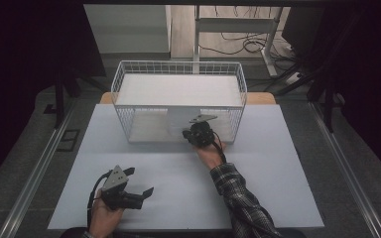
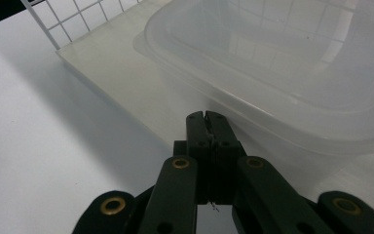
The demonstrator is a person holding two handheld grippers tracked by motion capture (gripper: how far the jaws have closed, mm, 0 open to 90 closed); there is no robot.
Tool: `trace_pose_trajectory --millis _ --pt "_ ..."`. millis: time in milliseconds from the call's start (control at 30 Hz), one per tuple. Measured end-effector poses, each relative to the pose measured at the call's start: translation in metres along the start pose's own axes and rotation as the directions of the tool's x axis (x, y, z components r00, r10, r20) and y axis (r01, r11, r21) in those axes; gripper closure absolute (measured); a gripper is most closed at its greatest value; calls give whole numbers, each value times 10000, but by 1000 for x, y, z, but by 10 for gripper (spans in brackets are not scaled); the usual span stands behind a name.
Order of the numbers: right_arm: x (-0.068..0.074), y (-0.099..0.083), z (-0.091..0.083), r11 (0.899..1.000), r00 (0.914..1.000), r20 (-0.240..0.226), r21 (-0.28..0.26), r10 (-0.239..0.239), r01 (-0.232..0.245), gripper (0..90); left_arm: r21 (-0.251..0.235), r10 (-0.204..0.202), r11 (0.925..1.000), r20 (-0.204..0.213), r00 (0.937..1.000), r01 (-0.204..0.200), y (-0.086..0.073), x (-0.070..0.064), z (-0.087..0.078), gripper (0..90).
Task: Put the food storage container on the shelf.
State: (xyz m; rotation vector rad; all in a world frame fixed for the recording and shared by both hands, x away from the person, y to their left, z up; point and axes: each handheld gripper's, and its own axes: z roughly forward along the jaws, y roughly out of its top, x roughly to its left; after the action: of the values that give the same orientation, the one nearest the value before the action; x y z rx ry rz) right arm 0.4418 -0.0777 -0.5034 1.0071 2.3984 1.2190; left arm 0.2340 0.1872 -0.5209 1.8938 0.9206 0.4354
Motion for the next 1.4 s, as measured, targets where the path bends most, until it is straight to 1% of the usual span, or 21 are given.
trace_pose_trajectory --millis 133,300,333,400,500,533,567,600,633,667,700,733,767,800,833,900,933,967,1233,1333,1400 --pt "1 -1 -2 9999 9999 -40 -5 -122 122 878 12 -19 10000 -4 10000 19 0 0 0 32" --pt "5 -1 -10 9994 9993 -182 -105 -329 327 803 59 -33 10000 -25 10000 33 0 0 0 31" --pt "5 -1 -10 9994 9993 -182 -105 -329 327 803 59 -33 10000 -25 10000 33 0 0 0 31" --pt "9 -1 -16 9992 9989 -287 -137 -381 378 753 117 -52 9999 -1 10000 52 0 0 2 31" --pt "13 -1 -22 9984 9980 -291 -150 -557 553 688 183 -57 9998 55 10000 56 -1 0 2 31" --pt "13 -1 -22 9984 9980 -291 -150 -557 553 688 183 -57 9998 55 10000 56 -1 0 2 31" --pt "15 -2 -27 9982 9977 -357 -164 -580 574 641 196 -64 9998 52 10000 63 -1 0 3 31" --pt "15 -2 -27 9982 9977 -357 -164 -580 574 641 196 -64 9998 52 10000 63 -1 0 3 31" --pt "17 -4 -30 9983 9976 -395 -147 -566 560 600 222 -75 9997 50 10000 74 -1 0 3 31" --pt "17 -4 -30 9983 9976 -395 -147 -566 560 600 222 -75 9997 50 10000 74 -1 0 3 31" --pt "19 -6 -34 9981 9973 -424 -190 -600 593 553 249 -78 9997 46 10000 77 -1 0 3 31" --pt "19 -6 -34 9981 9973 -424 -190 -600 593 553 249 -78 9997 46 10000 77 -1 0 3 31" --pt "20 -8 -37 9983 9973 -463 -179 -567 560 504 271 -66 9996 45 10000 65 -1 0 4 31" --pt "20 -8 -37 9983 9973 -463 -179 -567 560 504 271 -66 9996 45 10000 65 -1 0 4 31" --pt "21 -10 -40 9982 9969 -530 -134 -584 578 453 292 -71 9995 57 10000 69 -1 0 4 31" --pt "22 -13 -42 9982 9964 -601 -99 -604 599 407 330 -64 9994 59 10000 62 -1 0 4 31" --pt "22 -13 -42 9982 9964 -601 -99 -604 599 407 330 -64 9994 59 10000 62 -1 0 4 31" --pt "23 -15 -44 9976 9954 -664 -75 -692 688 360 336 -74 9994 71 9999 71 -1 0 4 31" --pt "30 -23 -53 9945 9918 -735 -88 -1043 1039 218 375 -122 9992 87 9999 119 -2 1 4 31" --pt "31 -25 -55 9937 9910 -725 -70 -1122 1120 194 376 -139 9992 99 9999 135 -2 1 4 31" --pt "31 -28 -58 9925 9899 -722 -40 -1218 1218 157 373 -144 9992 113 9998 140 -2 1 4 31"
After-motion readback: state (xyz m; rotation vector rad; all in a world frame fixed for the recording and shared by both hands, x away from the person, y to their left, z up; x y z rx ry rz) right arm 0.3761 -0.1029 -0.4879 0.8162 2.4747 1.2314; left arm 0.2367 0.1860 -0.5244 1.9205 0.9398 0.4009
